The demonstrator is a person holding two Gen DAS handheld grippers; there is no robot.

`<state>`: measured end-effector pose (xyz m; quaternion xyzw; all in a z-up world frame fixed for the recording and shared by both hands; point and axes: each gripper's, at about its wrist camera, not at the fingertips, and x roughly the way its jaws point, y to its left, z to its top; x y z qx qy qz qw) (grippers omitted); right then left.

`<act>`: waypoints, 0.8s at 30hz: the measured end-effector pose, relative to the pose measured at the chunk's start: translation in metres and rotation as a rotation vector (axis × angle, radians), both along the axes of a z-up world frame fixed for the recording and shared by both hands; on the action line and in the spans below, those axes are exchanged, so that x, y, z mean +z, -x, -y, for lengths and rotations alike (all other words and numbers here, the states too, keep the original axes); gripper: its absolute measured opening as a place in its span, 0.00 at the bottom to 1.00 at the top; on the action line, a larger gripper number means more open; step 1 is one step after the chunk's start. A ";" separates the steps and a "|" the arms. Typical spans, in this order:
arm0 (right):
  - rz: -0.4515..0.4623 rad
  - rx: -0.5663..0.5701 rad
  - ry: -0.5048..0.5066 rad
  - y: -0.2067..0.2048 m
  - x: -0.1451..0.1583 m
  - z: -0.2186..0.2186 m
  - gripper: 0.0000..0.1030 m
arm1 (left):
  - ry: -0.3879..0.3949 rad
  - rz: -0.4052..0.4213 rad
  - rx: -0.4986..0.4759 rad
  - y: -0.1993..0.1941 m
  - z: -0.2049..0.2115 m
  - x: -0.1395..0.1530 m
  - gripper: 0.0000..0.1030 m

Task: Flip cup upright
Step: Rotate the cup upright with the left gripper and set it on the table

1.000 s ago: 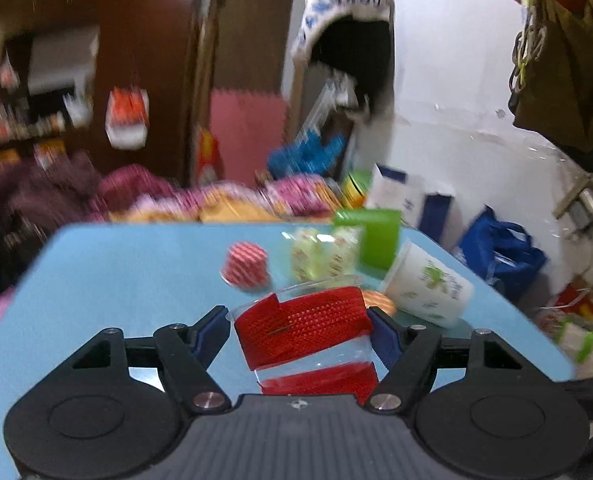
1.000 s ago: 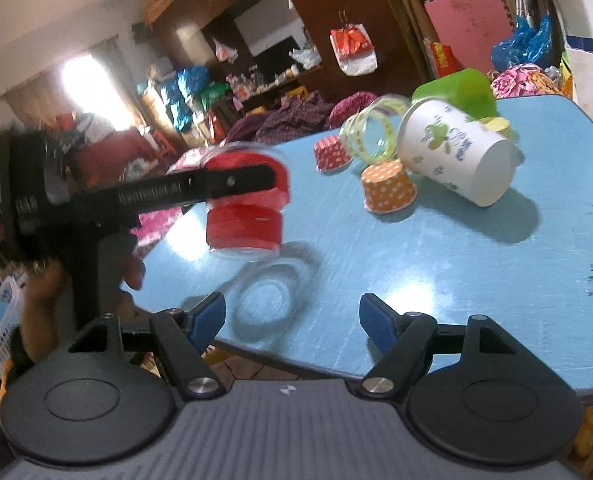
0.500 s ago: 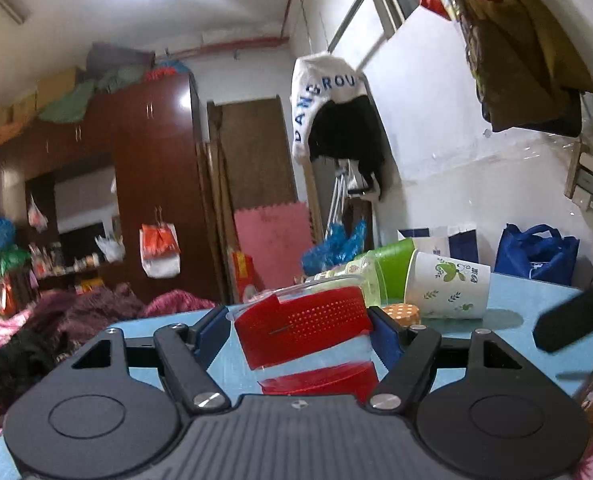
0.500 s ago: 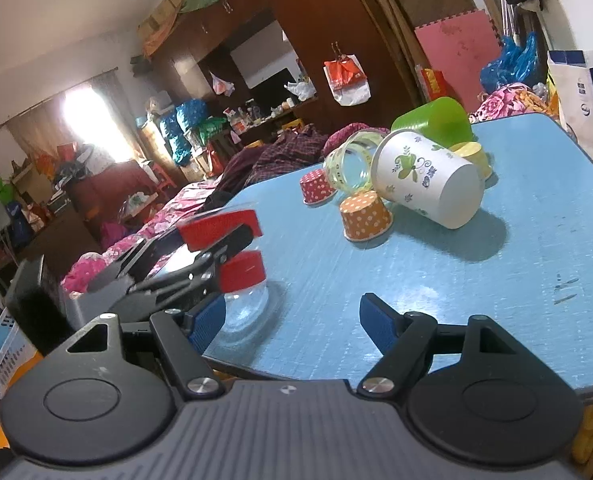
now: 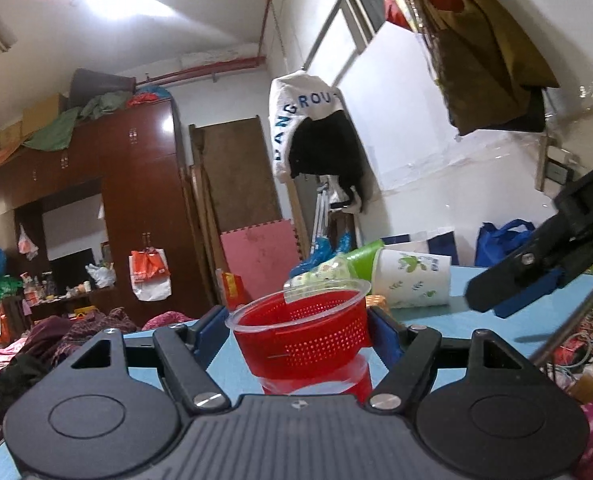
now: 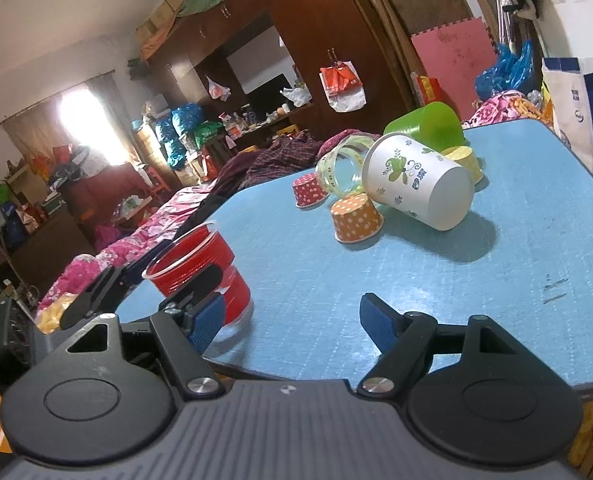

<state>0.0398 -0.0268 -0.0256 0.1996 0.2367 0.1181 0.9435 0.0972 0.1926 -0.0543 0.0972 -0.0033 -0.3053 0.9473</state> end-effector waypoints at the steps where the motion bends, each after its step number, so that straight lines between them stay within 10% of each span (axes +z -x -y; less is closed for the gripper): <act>1: 0.001 -0.001 0.003 0.000 0.000 0.000 0.74 | 0.001 -0.004 -0.007 0.000 -0.001 0.000 0.75; 13: 0.039 -0.019 0.026 0.002 0.003 -0.001 0.81 | 0.027 -0.018 -0.083 0.000 -0.015 0.006 0.88; 19: 0.126 -0.058 0.058 0.017 0.015 -0.003 0.88 | 0.167 -0.031 -0.140 0.009 -0.048 0.036 0.90; 24: 0.231 -0.095 0.205 0.036 0.037 -0.028 0.99 | 0.176 -0.083 -0.006 0.016 -0.069 0.072 1.00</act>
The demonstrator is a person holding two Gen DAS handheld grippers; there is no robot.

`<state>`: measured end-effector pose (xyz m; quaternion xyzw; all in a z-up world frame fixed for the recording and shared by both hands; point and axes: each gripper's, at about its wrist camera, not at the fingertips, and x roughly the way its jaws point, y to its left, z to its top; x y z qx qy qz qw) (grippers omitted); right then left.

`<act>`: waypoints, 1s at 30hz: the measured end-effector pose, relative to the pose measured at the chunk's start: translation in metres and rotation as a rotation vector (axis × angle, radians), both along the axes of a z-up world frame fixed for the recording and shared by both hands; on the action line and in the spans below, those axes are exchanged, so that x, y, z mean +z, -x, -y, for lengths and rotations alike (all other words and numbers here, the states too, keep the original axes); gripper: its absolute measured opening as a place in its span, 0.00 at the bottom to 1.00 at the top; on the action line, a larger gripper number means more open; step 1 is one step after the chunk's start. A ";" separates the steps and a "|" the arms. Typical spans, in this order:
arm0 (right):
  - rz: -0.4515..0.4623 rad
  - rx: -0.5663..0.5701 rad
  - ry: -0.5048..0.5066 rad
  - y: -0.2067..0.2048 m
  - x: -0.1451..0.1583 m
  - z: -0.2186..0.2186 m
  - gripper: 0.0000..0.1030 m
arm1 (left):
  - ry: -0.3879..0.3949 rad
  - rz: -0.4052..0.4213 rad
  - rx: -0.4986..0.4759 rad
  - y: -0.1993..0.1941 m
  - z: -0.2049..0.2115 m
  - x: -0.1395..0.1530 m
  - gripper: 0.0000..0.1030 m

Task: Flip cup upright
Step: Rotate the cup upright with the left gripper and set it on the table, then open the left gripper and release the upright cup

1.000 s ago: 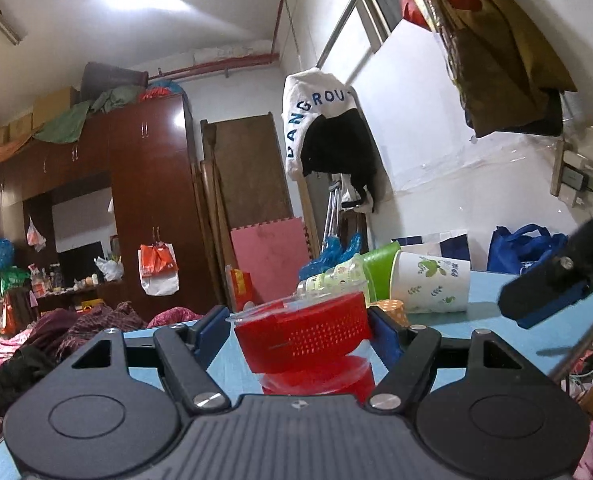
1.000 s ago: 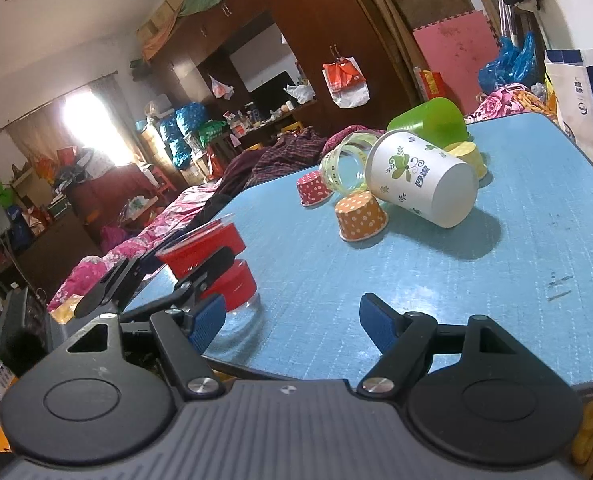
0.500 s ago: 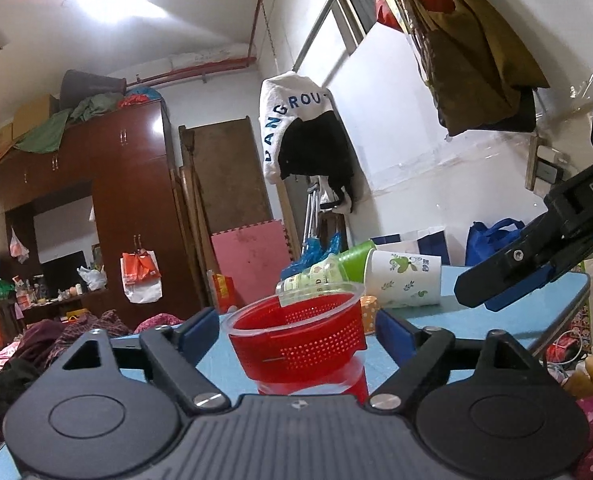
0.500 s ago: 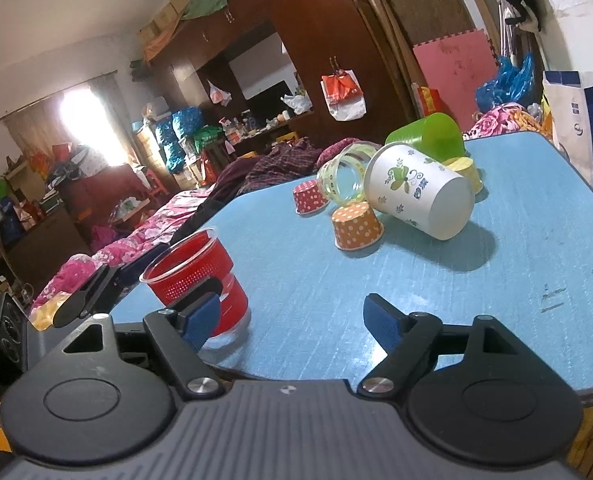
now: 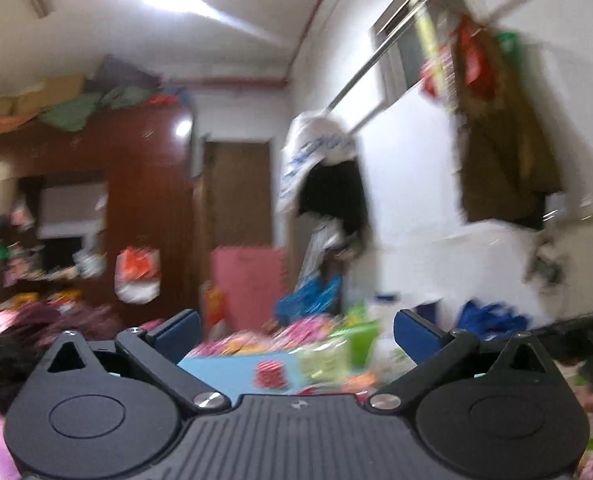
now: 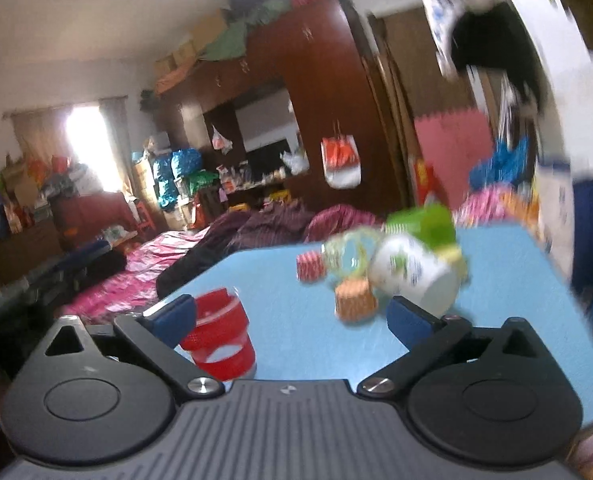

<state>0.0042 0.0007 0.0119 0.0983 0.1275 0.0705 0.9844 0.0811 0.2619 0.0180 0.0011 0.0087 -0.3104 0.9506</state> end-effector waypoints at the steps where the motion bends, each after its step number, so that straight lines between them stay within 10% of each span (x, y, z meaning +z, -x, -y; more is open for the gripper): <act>1: 0.001 -0.018 0.057 -0.003 0.003 -0.009 0.99 | -0.019 -0.042 0.022 -0.001 -0.002 0.005 1.00; 7: -0.015 -0.050 0.156 -0.017 0.009 -0.032 0.99 | -0.098 -0.334 -0.022 -0.018 -0.005 0.004 1.00; 12: -0.065 -0.089 0.087 -0.021 0.001 -0.022 0.99 | -0.210 -0.315 0.043 -0.008 0.001 -0.008 1.00; 30: -0.109 -0.139 0.132 -0.014 -0.004 -0.018 0.99 | -0.245 -0.376 0.071 -0.009 0.017 -0.015 1.00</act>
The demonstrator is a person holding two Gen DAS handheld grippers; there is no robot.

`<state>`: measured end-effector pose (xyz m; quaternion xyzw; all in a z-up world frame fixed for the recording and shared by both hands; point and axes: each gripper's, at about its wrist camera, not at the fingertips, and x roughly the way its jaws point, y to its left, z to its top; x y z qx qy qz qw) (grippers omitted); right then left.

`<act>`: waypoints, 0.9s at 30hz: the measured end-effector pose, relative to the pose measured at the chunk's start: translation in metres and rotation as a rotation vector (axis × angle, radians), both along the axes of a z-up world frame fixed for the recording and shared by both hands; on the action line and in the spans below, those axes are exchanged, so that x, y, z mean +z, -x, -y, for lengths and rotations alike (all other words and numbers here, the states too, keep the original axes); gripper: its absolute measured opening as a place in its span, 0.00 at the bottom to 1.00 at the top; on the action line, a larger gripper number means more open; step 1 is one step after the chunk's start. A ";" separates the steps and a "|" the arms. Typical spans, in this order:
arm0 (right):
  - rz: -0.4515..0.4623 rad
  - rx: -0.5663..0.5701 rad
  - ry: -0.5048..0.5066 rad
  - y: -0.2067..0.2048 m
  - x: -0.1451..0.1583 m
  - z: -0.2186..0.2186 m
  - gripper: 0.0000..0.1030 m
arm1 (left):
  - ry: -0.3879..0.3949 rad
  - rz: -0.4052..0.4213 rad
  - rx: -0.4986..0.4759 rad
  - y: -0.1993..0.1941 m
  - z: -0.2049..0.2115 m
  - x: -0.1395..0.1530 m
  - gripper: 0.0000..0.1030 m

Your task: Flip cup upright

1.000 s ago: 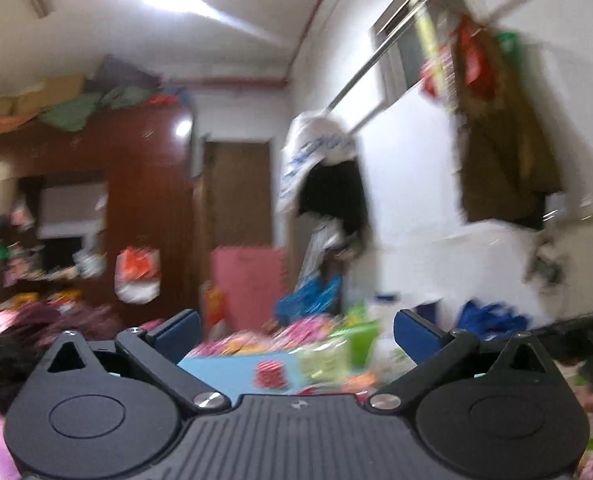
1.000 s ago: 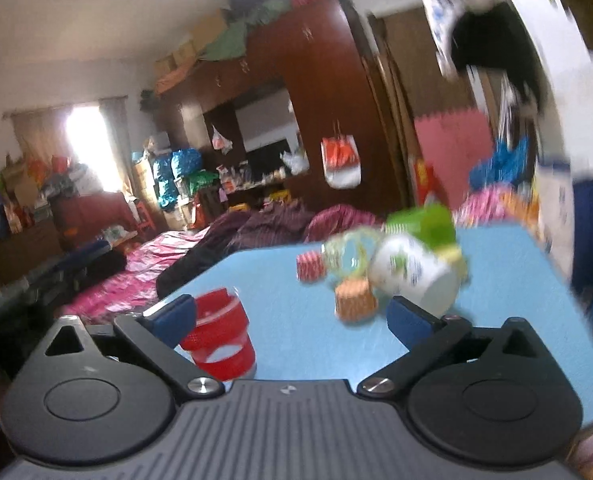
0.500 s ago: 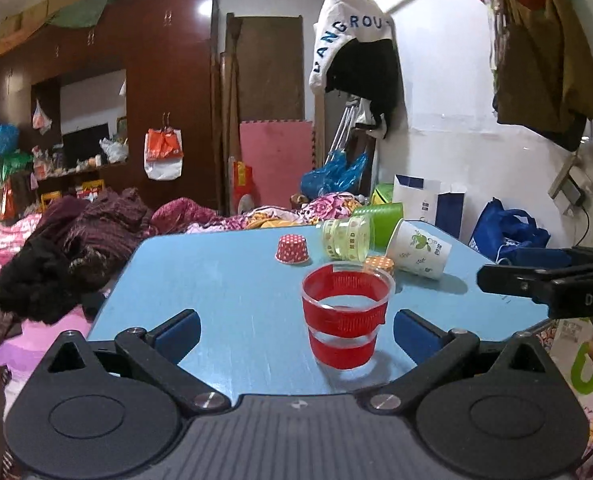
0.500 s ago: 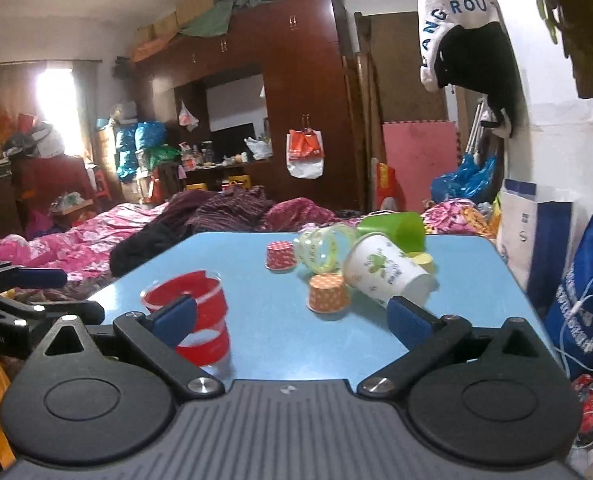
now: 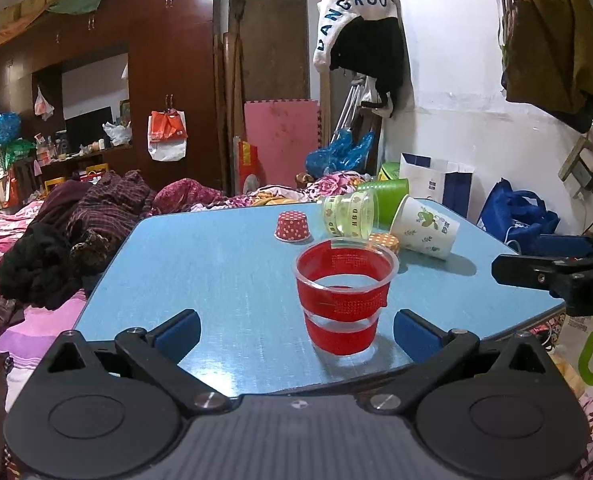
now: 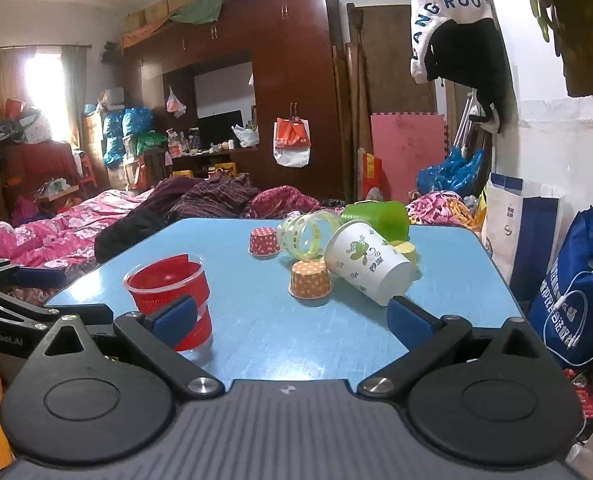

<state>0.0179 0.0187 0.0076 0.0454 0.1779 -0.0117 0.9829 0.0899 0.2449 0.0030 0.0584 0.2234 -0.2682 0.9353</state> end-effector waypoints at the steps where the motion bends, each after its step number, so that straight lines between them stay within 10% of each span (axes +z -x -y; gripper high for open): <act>1: -0.001 0.000 0.000 0.002 -0.001 -0.001 0.99 | -0.001 0.000 -0.001 0.001 0.001 0.000 1.00; 27: -0.001 -0.011 -0.017 0.007 -0.001 0.005 0.99 | 0.019 -0.004 -0.016 0.005 0.008 -0.001 1.00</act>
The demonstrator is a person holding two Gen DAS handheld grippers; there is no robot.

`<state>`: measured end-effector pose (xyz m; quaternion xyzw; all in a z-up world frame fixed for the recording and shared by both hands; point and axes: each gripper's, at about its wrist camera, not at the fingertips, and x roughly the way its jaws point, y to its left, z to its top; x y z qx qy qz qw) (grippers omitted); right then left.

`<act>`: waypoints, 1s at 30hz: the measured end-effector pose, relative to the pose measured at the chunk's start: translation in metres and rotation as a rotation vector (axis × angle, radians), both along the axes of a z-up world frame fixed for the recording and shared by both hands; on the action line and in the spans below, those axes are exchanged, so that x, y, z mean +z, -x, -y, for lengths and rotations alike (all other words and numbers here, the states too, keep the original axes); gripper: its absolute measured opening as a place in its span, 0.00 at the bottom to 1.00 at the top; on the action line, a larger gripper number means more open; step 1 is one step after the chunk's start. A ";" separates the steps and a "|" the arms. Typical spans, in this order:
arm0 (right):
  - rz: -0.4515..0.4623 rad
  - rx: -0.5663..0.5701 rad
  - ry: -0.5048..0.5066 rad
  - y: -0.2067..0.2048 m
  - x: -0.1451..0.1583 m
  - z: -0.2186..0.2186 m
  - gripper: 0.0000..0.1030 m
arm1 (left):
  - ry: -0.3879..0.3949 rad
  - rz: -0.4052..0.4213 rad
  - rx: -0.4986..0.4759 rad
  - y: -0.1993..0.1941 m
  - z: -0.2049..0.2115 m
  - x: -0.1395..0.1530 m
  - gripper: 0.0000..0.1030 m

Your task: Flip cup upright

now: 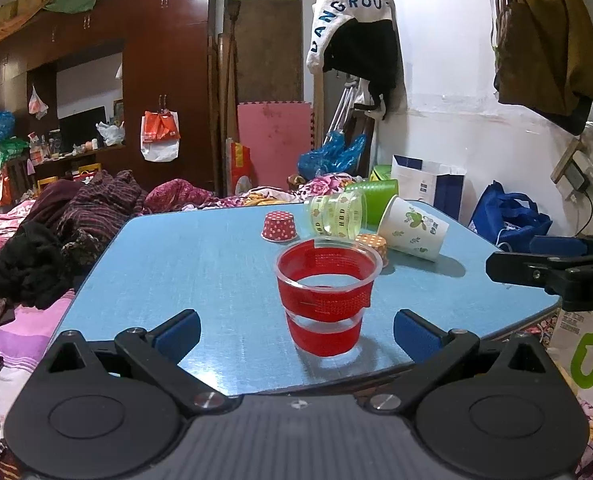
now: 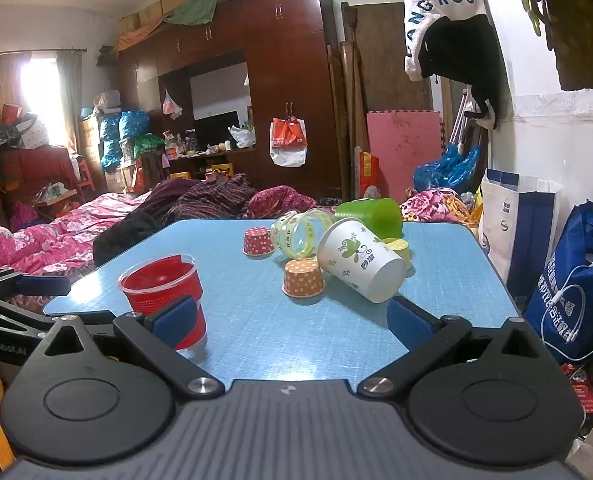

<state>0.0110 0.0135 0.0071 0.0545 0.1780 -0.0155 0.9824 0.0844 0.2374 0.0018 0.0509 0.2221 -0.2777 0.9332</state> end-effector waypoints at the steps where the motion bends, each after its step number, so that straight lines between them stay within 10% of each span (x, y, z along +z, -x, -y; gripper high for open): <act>1: 0.000 0.000 -0.001 0.000 0.000 0.000 0.99 | -0.001 0.000 -0.002 0.000 0.000 0.000 1.00; 30: 0.003 0.006 -0.003 0.000 0.000 0.001 0.99 | -0.005 -0.012 -0.033 0.004 0.009 -0.002 1.00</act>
